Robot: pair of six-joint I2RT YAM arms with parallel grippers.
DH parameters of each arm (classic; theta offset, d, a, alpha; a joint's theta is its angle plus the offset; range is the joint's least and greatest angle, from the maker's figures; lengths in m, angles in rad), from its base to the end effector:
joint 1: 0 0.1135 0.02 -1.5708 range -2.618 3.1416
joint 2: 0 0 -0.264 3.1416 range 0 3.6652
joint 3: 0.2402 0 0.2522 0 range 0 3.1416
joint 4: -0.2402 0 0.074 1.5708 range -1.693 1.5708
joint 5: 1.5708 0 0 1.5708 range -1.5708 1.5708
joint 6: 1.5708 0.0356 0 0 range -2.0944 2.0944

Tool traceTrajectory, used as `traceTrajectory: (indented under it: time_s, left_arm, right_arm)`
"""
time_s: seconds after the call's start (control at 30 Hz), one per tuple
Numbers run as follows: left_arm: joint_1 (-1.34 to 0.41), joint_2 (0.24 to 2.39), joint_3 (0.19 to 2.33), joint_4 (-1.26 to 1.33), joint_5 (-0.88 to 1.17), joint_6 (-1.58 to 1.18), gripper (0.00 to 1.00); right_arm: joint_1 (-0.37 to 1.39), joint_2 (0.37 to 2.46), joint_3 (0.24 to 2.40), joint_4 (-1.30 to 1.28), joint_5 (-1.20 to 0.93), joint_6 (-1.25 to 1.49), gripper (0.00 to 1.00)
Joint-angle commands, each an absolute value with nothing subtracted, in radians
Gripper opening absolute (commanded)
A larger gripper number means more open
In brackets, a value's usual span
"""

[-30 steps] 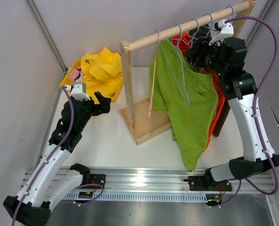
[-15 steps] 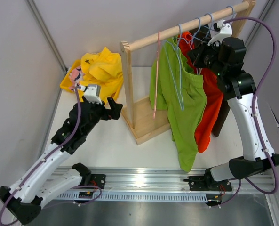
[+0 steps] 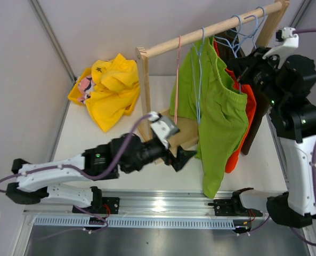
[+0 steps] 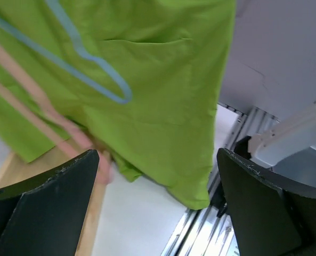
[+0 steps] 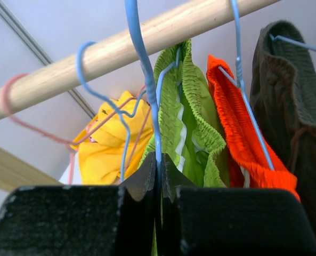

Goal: Remove the shorts from the hanger

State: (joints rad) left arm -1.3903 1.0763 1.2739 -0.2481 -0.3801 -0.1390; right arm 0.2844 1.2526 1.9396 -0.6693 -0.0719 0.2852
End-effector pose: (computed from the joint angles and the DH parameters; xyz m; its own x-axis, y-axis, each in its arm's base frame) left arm 0.0543 -0.2239 0.4474 -0.1263 -0.0244 -0.9917 0.8376 0.5330 -0.1198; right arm 0.1896 0.0581 0.5679 -0.0818 0.2685 -0.9598 -0.3395 0.8979 0.2801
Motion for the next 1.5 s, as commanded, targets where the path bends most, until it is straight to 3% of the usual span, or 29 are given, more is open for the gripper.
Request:
traceTrajectory:
  time_s: [0.0,0.27,0.53,0.87,1.03,1.17,1.27,1.3,1.37,1.47]
  left_arm:
    - [-1.476,1.199,1.344,-0.135,-0.376,-0.083,0.99]
    - [-1.557,1.55,1.603,-0.055,-0.341,-0.063,0.99]
    - [-1.557,1.693,1.759,-0.054,-0.334,-0.032,0.99]
    - [-1.548,1.812,1.796,-0.038,-0.431,-0.003,0.96]
    - [-1.545,1.83,1.79,-0.012,-0.494,0.026,0.77]
    - [-1.543,1.822,1.783,0.024,-0.534,0.046,0.68]
    - [-1.543,1.816,1.773,0.049,-0.549,0.064,0.48]
    - [-1.543,1.815,1.773,0.052,-0.551,0.067,0.24]
    - [-1.545,1.806,1.77,0.057,-0.551,0.055,0.01]
    - [-1.557,1.781,1.723,0.081,-0.517,0.037,0.0]
  right_arm:
    - [0.29,1.157,1.939,-0.617,-0.041,0.328,0.0]
    - [0.305,1.069,1.824,-0.606,-0.031,0.351,0.0]
    - [0.31,1.049,1.816,-0.62,-0.049,0.35,0.0]
    - [0.31,1.034,1.858,-0.644,-0.143,0.406,0.0]
    - [0.307,1.029,1.882,-0.669,-0.184,0.422,0.0]
    - [0.307,1.025,1.881,-0.681,-0.206,0.429,0.0]
    - [0.308,1.022,1.875,-0.69,-0.218,0.436,0.0]
    - [0.307,1.02,1.871,-0.69,-0.219,0.437,0.0]
    - [0.307,1.02,1.867,-0.689,-0.219,0.437,0.0]
    - [0.307,1.029,1.864,-0.69,-0.216,0.433,0.0]
